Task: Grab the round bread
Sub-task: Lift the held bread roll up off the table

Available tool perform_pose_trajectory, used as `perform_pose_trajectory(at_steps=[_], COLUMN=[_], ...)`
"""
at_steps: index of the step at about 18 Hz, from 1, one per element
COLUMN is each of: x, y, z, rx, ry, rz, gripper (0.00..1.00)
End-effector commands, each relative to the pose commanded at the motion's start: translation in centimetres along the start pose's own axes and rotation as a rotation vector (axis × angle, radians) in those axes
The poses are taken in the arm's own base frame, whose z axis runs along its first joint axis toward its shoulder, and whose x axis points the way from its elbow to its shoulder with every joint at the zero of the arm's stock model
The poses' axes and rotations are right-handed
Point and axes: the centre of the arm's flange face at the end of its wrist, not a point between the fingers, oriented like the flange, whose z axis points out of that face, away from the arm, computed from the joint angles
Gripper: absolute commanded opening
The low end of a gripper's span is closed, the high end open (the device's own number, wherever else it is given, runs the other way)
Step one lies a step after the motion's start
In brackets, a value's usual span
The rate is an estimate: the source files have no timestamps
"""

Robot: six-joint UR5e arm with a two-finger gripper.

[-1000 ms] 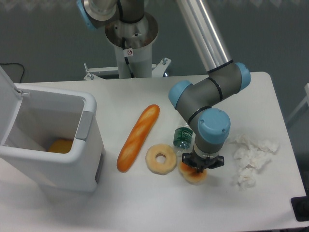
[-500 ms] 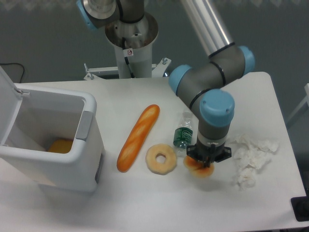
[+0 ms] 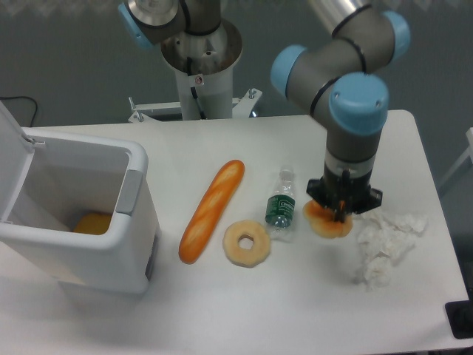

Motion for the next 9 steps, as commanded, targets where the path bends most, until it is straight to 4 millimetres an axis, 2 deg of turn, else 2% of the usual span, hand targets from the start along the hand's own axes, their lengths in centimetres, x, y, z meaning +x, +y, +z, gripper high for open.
perform_pose_trajectory(at_steps=[2, 9], x=[-0.5, -0.6], y=[0.1, 0.6], z=[-1.3, -2.7], rx=[-0.032, -0.053], ry=[0.001, -0.019], rz=[0.011, 0.027], gripper=[0.00, 0.00])
